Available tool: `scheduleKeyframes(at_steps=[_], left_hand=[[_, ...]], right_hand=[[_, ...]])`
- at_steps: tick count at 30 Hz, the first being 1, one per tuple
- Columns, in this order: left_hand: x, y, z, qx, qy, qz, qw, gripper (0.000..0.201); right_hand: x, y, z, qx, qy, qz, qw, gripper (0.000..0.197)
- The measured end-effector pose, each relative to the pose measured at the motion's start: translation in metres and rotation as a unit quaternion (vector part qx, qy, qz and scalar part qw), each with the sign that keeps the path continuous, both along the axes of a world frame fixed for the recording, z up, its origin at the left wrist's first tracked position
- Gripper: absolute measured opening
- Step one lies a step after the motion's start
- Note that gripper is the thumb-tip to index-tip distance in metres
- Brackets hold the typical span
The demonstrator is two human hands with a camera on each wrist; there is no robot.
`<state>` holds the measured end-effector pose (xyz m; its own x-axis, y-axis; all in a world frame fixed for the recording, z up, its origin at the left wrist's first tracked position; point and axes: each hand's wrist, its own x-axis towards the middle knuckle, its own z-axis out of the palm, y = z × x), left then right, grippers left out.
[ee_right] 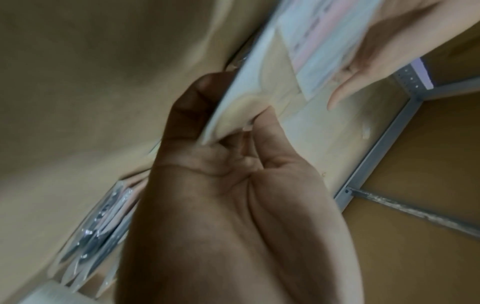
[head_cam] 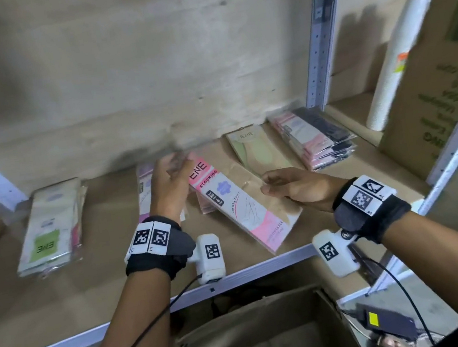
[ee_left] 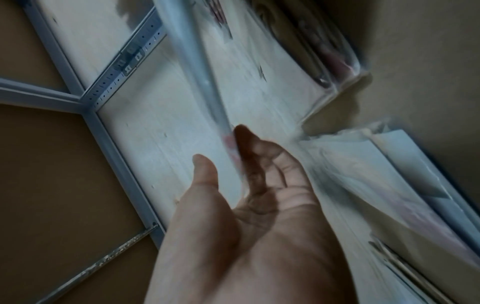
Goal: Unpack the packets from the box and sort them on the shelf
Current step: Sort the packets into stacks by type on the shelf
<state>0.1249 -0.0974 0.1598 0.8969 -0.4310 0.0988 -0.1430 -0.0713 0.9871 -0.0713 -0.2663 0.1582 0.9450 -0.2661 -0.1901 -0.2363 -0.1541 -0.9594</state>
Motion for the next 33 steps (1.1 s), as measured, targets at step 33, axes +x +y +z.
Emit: scheduleKeyframes(at_steps=[33], left_hand=[[-0.005, 0.022, -0.008, -0.011, 0.205, -0.073, 0.976, 0.066]], right_hand=[[-0.008, -0.024, -0.003, -0.031, -0.019, -0.036, 0.999, 0.013]])
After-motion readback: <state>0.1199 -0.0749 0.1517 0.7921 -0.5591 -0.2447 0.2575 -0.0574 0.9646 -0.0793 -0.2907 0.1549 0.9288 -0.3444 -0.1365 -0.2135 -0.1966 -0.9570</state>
